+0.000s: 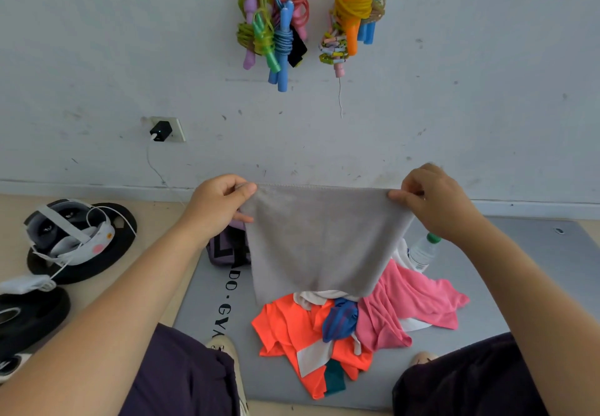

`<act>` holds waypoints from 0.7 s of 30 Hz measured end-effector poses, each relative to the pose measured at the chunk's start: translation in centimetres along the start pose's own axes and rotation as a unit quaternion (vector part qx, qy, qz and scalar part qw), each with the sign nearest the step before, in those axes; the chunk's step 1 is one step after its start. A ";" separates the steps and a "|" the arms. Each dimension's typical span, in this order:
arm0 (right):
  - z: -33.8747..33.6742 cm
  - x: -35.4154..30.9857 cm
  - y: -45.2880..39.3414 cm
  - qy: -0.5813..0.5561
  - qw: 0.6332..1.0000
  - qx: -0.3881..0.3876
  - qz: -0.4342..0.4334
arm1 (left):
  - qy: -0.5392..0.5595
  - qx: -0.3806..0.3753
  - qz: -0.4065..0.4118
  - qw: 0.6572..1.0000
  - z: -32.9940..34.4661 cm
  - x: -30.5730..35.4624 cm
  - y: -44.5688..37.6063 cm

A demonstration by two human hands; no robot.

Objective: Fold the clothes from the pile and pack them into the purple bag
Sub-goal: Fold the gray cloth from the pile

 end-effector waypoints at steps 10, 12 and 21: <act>0.9 0.2 0.4 -0.056 0.995 -0.079 0.009 | 0.017 0.024 0.008 1.000 -0.8 -0.3 -0.3; 1.0 0.6 0.5 -0.163 0.983 -0.079 0.030 | 0.017 0.019 -0.013 1.000 -0.9 -0.6 -0.4; 1.2 1.0 0.8 -0.347 0.926 -0.080 0.123 | 0.016 0.106 0.002 0.994 -2.7 0.5 0.2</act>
Point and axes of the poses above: each hand's wrist, its own y-axis away from the middle knuckle, its own z-axis out of the palm, x = y × z, the point moved 9 cm from there along -y, towards the middle knuckle, and after that the axes turned 11 degrees about y, right-handed, at the moved point
